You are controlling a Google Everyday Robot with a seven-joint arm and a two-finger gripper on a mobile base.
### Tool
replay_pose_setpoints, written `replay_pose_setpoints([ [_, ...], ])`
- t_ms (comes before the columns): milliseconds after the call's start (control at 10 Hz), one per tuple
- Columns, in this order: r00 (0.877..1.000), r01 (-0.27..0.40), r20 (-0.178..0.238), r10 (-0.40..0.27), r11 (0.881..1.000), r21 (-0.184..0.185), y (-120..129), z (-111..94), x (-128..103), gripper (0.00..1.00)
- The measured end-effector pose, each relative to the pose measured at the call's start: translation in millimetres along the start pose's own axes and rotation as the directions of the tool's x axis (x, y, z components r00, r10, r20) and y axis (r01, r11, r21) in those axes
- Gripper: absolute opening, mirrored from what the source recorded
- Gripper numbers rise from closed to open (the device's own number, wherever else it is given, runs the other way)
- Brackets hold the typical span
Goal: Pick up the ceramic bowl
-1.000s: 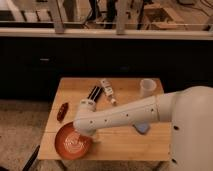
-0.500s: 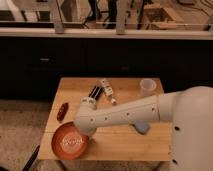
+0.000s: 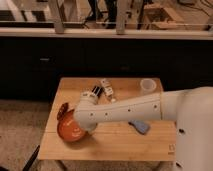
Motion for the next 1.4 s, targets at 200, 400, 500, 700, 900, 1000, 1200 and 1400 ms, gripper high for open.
replay_pose_setpoints([
  [200,1.0,0.006,0.006,-0.006,1.0,-0.005,0,-1,-2,0.0],
  [400,1.0,0.011,0.002,-0.011,1.0,-0.01,2,-9,-1,0.0],
  [500,1.0,0.012,0.001,-0.012,1.0,-0.014,3,-10,-1,0.0],
  [700,1.0,0.013,0.001,-0.013,1.0,-0.019,4,-12,0,0.0],
  [900,1.0,0.017,-0.002,-0.017,1.0,-0.02,4,-15,0,0.0],
  [1000,1.0,0.018,-0.004,-0.018,1.0,-0.022,5,-16,-1,0.0],
  [1200,1.0,0.02,-0.007,-0.021,0.999,-0.026,7,-18,-1,0.0],
  [1400,1.0,0.024,-0.012,-0.024,0.999,-0.028,8,-21,-1,0.0],
])
